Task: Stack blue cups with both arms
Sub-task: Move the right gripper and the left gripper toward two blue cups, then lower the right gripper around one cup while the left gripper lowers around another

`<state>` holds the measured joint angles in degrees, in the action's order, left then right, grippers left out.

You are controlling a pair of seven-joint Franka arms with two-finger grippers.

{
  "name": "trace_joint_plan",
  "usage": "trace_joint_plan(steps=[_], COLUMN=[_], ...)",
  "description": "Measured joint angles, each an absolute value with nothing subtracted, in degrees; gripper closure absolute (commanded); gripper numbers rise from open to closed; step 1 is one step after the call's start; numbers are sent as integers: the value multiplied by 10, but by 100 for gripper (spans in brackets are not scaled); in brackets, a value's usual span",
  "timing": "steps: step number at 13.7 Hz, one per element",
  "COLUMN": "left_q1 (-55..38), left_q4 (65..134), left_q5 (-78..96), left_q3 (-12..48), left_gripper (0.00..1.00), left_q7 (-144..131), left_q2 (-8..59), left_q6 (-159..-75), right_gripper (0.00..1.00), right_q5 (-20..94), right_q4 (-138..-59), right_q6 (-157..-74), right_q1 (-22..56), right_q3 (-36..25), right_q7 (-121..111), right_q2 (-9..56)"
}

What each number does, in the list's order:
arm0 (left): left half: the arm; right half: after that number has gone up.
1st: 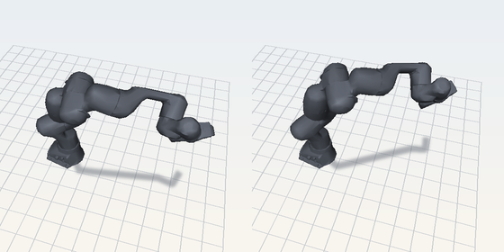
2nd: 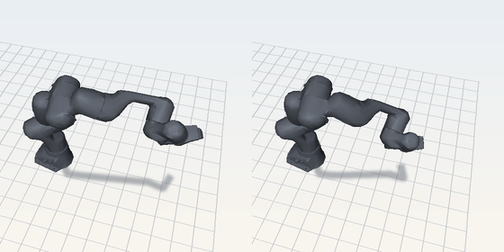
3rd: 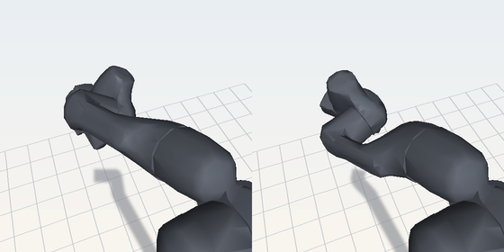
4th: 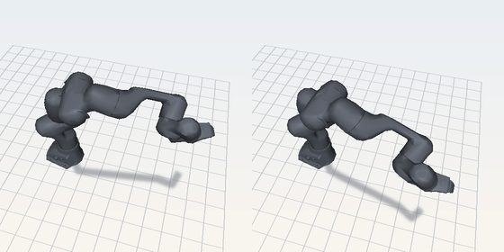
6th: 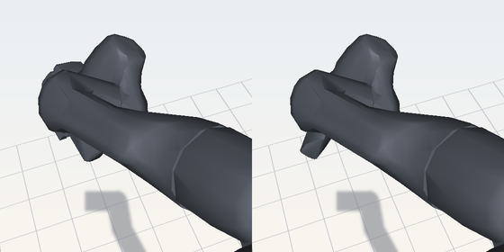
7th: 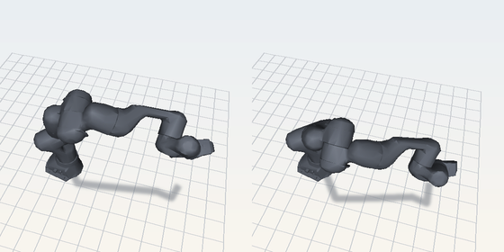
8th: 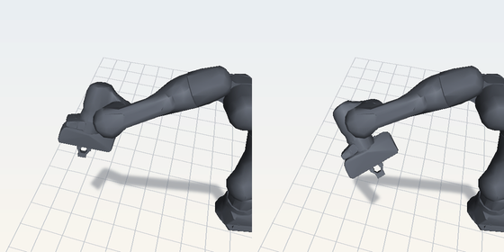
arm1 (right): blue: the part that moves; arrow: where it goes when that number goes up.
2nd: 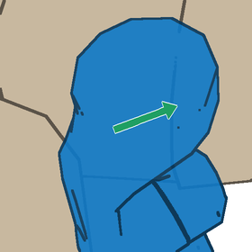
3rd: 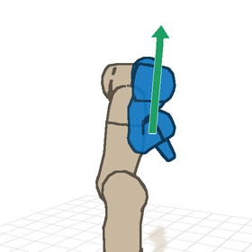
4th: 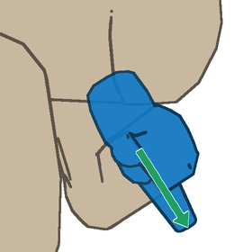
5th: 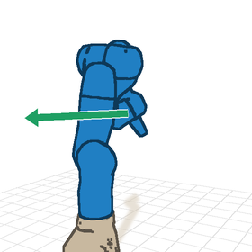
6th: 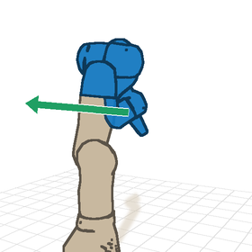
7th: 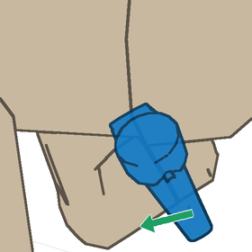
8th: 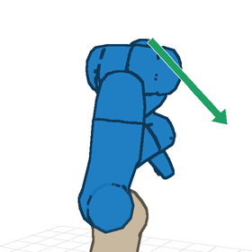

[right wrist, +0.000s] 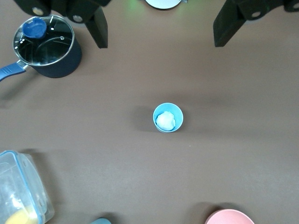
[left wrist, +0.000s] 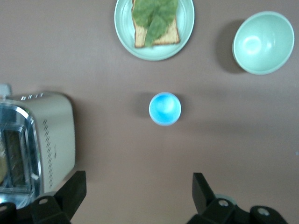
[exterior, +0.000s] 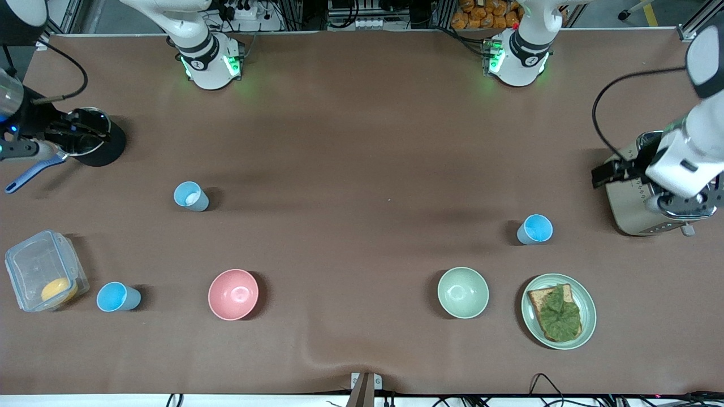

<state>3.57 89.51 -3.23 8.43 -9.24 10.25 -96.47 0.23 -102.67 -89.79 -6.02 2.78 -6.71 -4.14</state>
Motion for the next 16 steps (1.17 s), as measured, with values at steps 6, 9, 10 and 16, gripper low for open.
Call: trace_joint_plan(steps=[6, 9, 10, 16], left_q1=[38, 38, 39, 65], left_q4=[916, 950, 969, 1109], left_q5=[-32, -32, -32, -32], left_q3=[85, 85, 85, 83], left_gripper=[0, 0, 0, 0], left_q7=[-92, -92, -92, -90], left_q2=[152, 151, 151, 157], left_q6=[-1021, -1059, -1084, -1280], right_gripper=[0, 0, 0, 0], right_q5=[3, 3, 3, 3], right_q4=[-1145, -1222, -1239, -1290], right_q6=[-1024, -1125, -1153, -1273], right_q1=[-60, -60, -60, -62], right_q3=[29, 29, 29, 24], right_q7=[-67, -67, -67, -66], right_q2=[-29, -19, -10, 52])
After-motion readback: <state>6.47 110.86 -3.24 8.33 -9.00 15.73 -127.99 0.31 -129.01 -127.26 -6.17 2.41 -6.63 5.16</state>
